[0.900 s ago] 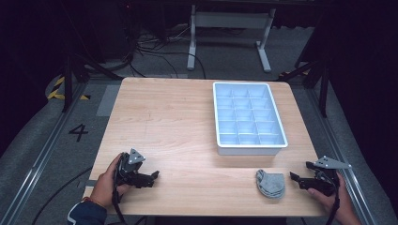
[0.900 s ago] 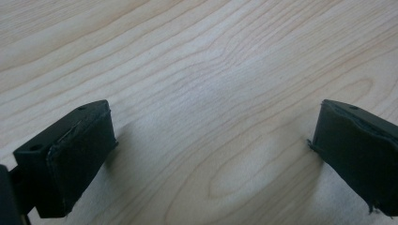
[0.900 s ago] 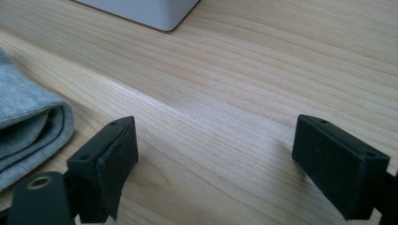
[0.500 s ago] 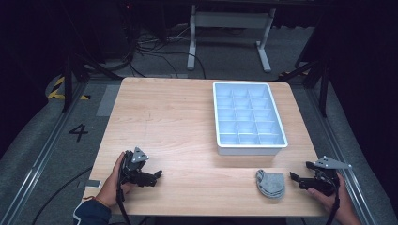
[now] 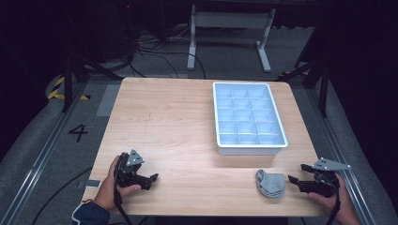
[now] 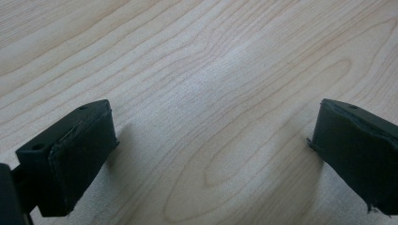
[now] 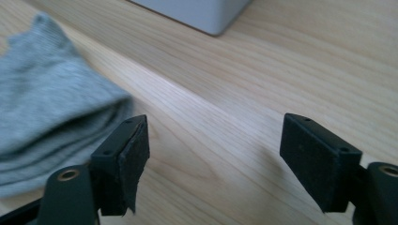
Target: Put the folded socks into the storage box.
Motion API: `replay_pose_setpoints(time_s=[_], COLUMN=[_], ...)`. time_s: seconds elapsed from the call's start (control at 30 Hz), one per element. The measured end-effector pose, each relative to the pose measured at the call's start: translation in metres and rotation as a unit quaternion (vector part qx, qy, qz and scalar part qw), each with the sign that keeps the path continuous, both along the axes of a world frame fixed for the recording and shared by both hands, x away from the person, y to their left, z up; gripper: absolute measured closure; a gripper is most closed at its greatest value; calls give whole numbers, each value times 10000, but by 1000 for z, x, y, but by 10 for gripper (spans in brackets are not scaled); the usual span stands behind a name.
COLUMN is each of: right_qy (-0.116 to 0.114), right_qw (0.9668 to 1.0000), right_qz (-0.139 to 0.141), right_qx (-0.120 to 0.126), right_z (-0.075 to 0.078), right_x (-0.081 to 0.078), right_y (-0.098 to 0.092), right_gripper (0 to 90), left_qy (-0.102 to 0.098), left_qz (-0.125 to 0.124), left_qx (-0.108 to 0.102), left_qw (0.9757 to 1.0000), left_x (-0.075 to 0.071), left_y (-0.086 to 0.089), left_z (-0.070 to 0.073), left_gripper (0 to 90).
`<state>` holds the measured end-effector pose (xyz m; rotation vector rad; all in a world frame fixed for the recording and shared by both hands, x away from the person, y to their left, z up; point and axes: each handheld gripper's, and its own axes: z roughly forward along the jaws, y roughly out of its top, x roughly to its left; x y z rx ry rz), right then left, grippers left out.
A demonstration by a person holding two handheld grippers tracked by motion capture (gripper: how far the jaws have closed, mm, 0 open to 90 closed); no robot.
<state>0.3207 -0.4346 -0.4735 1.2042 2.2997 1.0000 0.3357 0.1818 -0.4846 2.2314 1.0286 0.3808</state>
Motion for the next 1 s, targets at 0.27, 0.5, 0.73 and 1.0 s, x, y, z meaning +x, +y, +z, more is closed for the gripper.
replay_pose_setpoints(time_s=[0.27,0.5,0.73,1.0], right_qy=[-178,-228,-290,-313], right_qw=[9990,9976,9963,9953], right_qz=[405,633,801,915], right_qx=[107,142,95,108], right_z=[15,19,23,25], right_x=[-9,-14,-17,-19], right_y=[18,29,36,42], right_gripper=[276,283,285,285], left_qy=[-44,-44,-45,-45], left_qz=[21,20,22,20], left_qx=[21,21,21,22], left_qw=[10000,10000,10000,10000], left_x=[0,0,0,0], left_y=[1,1,1,1], left_z=[0,0,0,0], left_gripper=[5,5,5,5])
